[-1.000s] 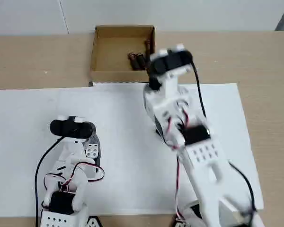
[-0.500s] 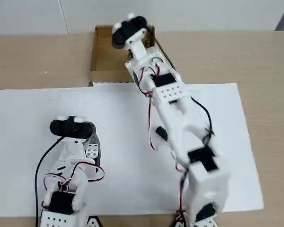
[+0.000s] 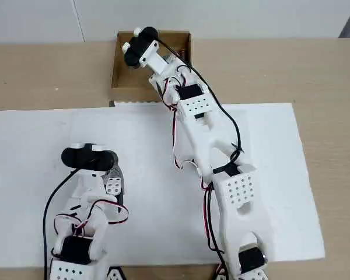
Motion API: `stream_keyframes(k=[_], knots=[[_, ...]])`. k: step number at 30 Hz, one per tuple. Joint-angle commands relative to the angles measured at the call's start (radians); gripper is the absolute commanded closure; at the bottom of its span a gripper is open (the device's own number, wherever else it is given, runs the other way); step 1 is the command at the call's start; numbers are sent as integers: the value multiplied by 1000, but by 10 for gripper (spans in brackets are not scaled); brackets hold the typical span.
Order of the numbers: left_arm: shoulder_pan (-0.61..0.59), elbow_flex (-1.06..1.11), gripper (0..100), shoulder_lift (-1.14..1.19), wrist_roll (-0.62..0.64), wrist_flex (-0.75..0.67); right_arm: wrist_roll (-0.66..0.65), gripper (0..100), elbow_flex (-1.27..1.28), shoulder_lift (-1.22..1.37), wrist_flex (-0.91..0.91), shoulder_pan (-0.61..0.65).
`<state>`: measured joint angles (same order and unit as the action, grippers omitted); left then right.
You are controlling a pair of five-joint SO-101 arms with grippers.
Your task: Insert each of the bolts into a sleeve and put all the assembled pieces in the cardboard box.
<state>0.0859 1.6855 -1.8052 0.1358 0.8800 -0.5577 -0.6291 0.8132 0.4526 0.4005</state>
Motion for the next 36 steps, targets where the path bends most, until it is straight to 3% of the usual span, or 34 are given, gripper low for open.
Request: stream_keyframes(k=[1, 11, 14, 36], knots=[[-8, -4, 994, -11, -3, 2, -9, 836, -80, -19, -19, -1], [-9, -4, 994, -11, -2, 2, -6, 830, -91, -31, 42, 1], [-9, -4, 994, -11, -2, 2, 0, 830, -130, -96, 186, -1], [-9, -4, 994, -11, -2, 2, 402, 829, -135, -490, 1113, 1]])
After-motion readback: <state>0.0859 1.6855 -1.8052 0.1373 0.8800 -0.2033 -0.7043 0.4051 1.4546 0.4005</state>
